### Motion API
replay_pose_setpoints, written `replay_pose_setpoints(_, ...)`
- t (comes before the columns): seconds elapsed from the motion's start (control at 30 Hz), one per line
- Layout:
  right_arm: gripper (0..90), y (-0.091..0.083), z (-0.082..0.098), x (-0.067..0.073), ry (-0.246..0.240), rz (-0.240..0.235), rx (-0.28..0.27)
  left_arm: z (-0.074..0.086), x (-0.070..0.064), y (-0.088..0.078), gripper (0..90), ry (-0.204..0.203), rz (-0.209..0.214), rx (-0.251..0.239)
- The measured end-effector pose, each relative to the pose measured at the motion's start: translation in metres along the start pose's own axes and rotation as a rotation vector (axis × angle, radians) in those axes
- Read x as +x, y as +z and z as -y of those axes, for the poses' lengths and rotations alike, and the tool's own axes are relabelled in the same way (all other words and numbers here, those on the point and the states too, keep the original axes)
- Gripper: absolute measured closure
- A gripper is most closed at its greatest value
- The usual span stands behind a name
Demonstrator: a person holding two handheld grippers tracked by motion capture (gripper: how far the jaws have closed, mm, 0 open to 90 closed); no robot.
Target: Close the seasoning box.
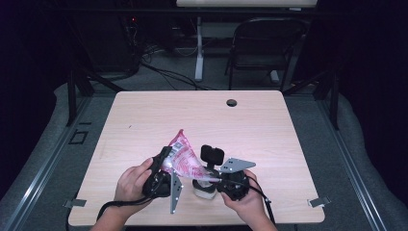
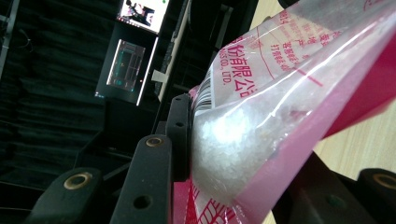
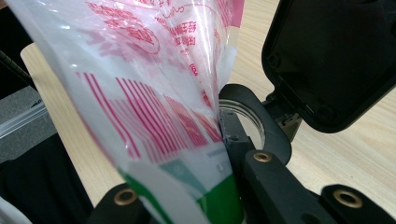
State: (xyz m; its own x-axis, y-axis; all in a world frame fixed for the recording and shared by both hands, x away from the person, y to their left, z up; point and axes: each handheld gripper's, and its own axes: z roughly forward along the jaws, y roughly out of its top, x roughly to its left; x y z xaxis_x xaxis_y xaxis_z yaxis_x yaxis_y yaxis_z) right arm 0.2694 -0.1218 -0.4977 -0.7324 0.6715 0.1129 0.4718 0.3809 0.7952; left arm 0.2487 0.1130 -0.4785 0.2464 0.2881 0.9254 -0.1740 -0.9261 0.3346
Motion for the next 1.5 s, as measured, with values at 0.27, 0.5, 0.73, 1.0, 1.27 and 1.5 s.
replay_pose_setpoints(0.27,89.1,0.0000,-0.0002,0.0004,0.001,-0.006,-0.002,-0.0016,0.0014,-0.0015,70.1,0.004,-0.009,-0.008)
replay_pose_setpoints(0.5,87.8,0.0007,-0.0001,0.0008,0.004,-0.003,0.000,-0.0031,0.0013,-0.0026,70.0,0.011,-0.015,-0.016)
replay_pose_setpoints(0.73,88.5,0.0010,0.0001,0.0012,0.006,-0.001,-0.003,-0.0032,0.0014,-0.0027,70.0,0.012,-0.014,-0.017)
replay_pose_setpoints(1.0,88.3,0.0005,0.0000,0.0009,0.003,-0.004,-0.003,-0.0040,0.0019,-0.0035,70.0,0.010,-0.014,-0.017)
replay_pose_setpoints(1.27,88.4,-0.0004,0.0000,0.0008,0.003,-0.002,-0.002,-0.0045,0.0022,-0.0039,69.9,0.012,-0.015,-0.018)
replay_pose_setpoints(1.5,88.6,-0.0007,0.0002,0.0008,0.006,-0.001,-0.004,-0.0047,0.0024,-0.0039,70.0,0.012,-0.018,-0.023)
